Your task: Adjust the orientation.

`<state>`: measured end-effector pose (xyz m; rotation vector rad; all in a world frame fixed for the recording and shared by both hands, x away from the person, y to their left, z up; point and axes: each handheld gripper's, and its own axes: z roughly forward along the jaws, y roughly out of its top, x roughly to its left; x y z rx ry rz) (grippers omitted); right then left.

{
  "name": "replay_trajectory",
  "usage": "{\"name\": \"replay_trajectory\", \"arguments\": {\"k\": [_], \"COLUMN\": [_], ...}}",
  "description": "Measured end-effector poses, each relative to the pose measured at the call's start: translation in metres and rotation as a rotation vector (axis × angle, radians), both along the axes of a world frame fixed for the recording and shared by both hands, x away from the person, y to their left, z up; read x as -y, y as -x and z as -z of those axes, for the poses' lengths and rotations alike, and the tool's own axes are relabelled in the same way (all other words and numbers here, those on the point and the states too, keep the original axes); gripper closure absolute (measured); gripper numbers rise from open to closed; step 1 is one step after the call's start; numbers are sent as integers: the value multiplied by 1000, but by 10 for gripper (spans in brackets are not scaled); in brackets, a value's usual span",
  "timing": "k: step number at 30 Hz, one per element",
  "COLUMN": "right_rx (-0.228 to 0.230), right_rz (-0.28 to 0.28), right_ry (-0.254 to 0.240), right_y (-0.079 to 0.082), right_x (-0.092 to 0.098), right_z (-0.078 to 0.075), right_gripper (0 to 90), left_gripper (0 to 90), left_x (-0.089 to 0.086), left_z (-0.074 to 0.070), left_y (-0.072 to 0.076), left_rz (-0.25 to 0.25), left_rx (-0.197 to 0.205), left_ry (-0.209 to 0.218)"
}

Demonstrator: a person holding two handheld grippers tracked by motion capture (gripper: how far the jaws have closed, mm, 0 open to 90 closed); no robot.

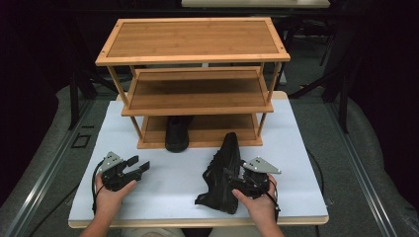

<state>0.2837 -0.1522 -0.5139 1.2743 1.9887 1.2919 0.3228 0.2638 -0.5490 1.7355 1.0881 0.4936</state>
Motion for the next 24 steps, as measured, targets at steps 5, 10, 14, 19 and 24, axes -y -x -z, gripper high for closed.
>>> {"name": "replay_trajectory", "arguments": {"k": [5,10,14,19,24], "right_rx": [-7,1,0,-8,-4], "right_rz": [-7,-3,10,10,34], "right_ry": [-19,-10,-12,-27,-40], "right_y": [-1,0,2,3,5], "right_x": [1,2,4,9,16], "right_z": [2,2,1,0,-1], "right_gripper": [341,351,363,374,417], "left_gripper": [431,432,431,431,431], "left_x": [2,4,4,1,0], "left_z": [3,3,4,5,5], "left_y": [-1,-1,-1,-2,-2], "left_rz": [10,15,20,9,5], "left_rx": [-12,-16,-14,-26,-24], "left_ry": [-2,-6,-2,-7,-3]}}
